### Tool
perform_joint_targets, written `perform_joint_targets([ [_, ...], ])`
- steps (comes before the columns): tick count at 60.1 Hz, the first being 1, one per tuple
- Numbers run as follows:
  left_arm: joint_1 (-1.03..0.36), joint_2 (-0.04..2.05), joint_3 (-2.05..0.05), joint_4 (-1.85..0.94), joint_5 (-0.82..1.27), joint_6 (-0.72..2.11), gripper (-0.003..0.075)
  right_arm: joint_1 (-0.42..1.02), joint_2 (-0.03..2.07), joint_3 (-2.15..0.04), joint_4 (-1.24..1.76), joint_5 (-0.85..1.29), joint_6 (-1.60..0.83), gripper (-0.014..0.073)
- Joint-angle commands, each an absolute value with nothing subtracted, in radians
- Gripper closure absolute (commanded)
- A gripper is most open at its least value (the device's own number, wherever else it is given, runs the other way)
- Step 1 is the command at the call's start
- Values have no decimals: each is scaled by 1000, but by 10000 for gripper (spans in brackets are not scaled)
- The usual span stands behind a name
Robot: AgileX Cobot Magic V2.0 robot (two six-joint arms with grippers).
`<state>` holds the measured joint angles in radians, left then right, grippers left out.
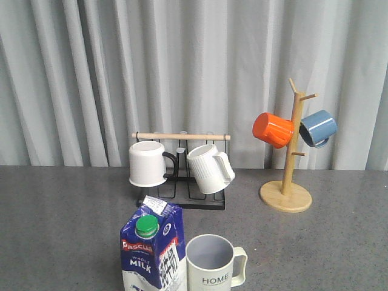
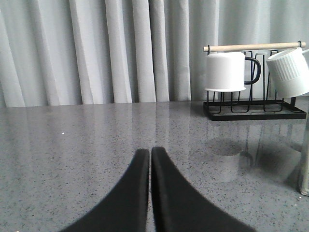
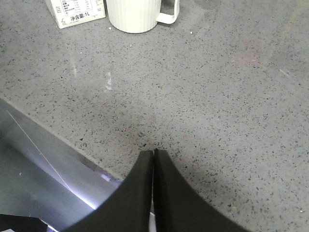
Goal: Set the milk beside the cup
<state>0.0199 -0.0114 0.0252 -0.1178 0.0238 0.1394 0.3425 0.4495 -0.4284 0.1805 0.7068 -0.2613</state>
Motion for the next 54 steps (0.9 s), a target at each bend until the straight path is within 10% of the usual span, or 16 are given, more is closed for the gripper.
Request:
perform_joint_targets([
  [1, 23, -15, 49, -123, -56, 138, 728, 341, 454, -452, 185, 649, -262, 599],
  [54, 23, -15, 49, -123, -56, 138, 728, 341, 455, -451, 173, 645, -267, 599],
])
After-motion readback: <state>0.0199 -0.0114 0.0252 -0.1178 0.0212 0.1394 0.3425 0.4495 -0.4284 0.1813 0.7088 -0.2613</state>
